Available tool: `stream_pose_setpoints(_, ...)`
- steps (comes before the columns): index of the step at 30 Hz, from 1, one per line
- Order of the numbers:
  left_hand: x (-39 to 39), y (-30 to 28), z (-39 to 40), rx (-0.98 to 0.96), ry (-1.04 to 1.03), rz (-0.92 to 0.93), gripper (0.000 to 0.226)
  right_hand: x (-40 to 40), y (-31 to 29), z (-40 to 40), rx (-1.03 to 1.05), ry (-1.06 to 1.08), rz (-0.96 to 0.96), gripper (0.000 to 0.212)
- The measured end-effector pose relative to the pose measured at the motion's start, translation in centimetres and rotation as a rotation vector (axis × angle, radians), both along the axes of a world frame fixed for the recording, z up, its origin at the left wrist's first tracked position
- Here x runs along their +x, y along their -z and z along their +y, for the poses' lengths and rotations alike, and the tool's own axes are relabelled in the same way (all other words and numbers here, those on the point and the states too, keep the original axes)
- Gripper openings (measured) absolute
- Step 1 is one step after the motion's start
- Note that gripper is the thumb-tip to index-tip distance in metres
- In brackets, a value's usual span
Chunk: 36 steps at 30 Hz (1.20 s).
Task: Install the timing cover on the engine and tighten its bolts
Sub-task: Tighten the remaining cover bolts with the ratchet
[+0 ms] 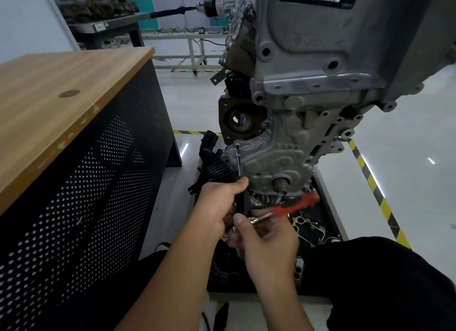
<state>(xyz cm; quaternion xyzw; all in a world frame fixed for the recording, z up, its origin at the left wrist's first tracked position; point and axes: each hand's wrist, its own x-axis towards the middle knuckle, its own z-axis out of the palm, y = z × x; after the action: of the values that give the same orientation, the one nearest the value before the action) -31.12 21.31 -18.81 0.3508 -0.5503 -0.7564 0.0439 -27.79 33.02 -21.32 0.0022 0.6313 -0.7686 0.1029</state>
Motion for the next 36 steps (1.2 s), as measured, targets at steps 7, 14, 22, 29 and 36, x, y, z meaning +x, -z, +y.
stream_pose_setpoints(7,-0.1,-0.4,-0.3,0.069,0.048,-0.064,0.029,0.3,-1.2,0.0,-0.843,-0.052,-0.695,0.021)
stream_pose_setpoints(14,-0.2,-0.9,-0.7,0.044,0.022,-0.040,0.029,0.1,-1.7,-0.3,-0.537,-0.087,-0.468,0.018)
stream_pose_setpoints(22,-0.5,0.2,-0.3,0.018,-0.012,0.004,0.027,-0.6,-0.3,-0.2,0.286,-0.083,0.345,0.033)
stream_pose_setpoints(29,-0.7,0.5,-0.6,-0.024,-0.050,0.038,0.035,-1.7,-0.7,-1.6,0.151,-0.038,0.003,0.019)
stream_pose_setpoints(36,-0.6,0.1,-0.6,-0.238,-0.099,0.073,0.029,-1.5,-0.6,-2.0,-0.293,-0.136,-0.378,0.021)
